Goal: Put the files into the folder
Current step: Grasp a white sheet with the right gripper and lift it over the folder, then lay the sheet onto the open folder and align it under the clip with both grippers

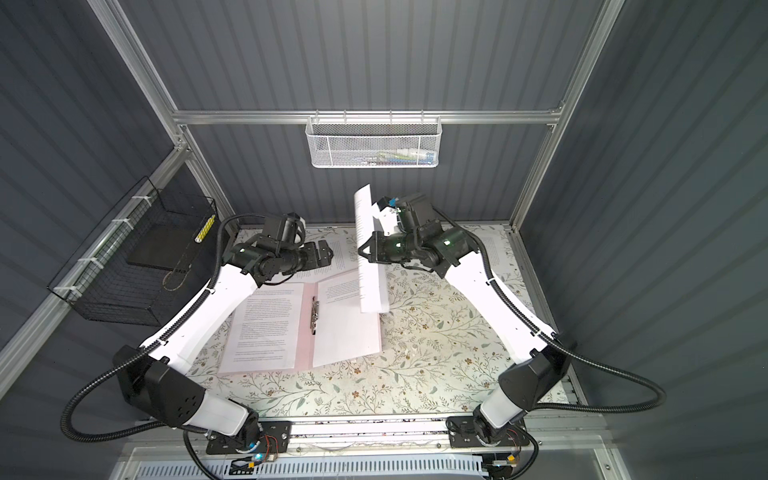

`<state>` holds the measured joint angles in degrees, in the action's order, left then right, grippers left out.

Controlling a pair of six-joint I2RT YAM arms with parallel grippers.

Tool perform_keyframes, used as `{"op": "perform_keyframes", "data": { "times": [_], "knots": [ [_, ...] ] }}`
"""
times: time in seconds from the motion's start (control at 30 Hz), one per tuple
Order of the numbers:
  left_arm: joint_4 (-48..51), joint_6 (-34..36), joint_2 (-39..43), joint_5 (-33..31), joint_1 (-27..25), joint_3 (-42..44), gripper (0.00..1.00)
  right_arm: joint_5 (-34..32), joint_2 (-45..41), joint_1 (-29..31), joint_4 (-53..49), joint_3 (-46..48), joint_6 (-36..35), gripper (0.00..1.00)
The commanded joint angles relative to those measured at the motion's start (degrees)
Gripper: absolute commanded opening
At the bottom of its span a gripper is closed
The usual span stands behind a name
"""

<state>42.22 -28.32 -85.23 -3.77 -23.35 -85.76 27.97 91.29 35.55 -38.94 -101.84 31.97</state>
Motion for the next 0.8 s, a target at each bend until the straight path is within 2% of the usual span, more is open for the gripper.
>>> {"op": "perform_keyframes", "data": {
  "times": [0.0,0.17,0.23,0.47,0.57,0.77],
  "knots": [
    [3.7,-0.96,3.1,-3.74,2.27,0.79,1.0,3.09,-0.01,-1.89,2.8,2.66,3.25,0.0],
    [5.32,0.24,3.06,-3.68,4.14,0.5,1.0,8.79,1.73,-6.25,10.79,14.46,6.68,0.0],
    [5.59,0.8,3.12,-3.43,4.45,0.59,1.0,7.77,3.22,-7.21,11.0,16.98,5.19,0.0],
    [5.77,2.19,2.92,-1.81,4.81,1.25,1.0,-0.99,11.19,-4.24,5.03,15.64,-5.42,0.0],
    [5.51,2.36,3.0,-1.25,4.81,1.78,1.0,-2.29,13.73,-2.45,1.91,13.2,-8.34,0.0],
    [4.9,2.39,3.01,-0.23,4.9,2.21,1.0,-2.47,16.27,0.02,0.91,12.18,-8.22,0.0]
  ]
}}
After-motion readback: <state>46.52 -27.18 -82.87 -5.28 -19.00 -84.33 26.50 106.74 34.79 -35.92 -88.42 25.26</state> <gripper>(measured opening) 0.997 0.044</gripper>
